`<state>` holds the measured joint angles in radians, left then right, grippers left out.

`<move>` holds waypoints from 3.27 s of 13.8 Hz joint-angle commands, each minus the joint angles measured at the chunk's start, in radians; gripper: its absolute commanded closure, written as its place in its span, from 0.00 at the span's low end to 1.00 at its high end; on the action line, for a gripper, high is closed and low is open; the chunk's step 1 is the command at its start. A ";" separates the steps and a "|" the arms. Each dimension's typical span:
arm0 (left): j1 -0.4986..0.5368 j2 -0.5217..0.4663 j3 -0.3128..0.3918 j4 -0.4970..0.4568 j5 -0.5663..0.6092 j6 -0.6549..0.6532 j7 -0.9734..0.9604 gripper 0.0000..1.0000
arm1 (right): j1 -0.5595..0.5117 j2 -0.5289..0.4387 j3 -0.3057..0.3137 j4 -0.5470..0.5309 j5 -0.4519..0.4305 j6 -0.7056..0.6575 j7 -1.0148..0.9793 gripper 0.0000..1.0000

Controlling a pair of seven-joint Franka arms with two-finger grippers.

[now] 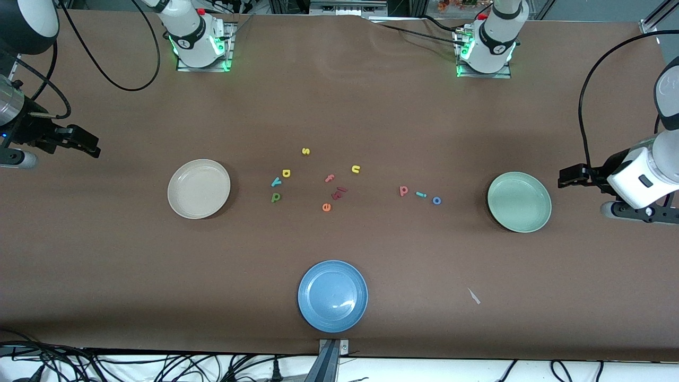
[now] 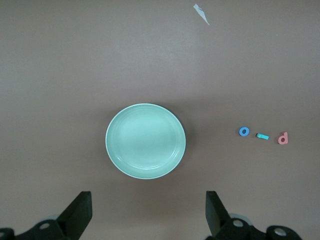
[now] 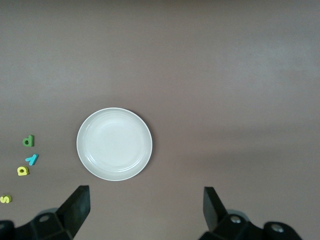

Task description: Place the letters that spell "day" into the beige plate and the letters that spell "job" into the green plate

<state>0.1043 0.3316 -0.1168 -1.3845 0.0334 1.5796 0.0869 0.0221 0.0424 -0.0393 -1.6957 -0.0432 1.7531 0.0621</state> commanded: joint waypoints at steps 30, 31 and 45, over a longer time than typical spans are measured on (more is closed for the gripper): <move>0.008 0.003 0.006 -0.004 -0.027 0.008 -0.027 0.00 | 0.006 0.011 0.013 0.004 0.022 -0.006 -0.011 0.00; 0.008 0.006 0.006 -0.004 -0.024 0.008 -0.018 0.00 | 0.006 0.013 0.012 0.004 0.022 -0.006 -0.011 0.00; 0.017 0.023 0.008 -0.004 -0.020 0.010 -0.015 0.00 | 0.055 0.065 0.012 0.001 0.013 0.037 0.001 0.00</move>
<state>0.1164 0.3600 -0.1109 -1.3860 0.0334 1.5848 0.0630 0.0776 0.1102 -0.0266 -1.7004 -0.0361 1.7867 0.0632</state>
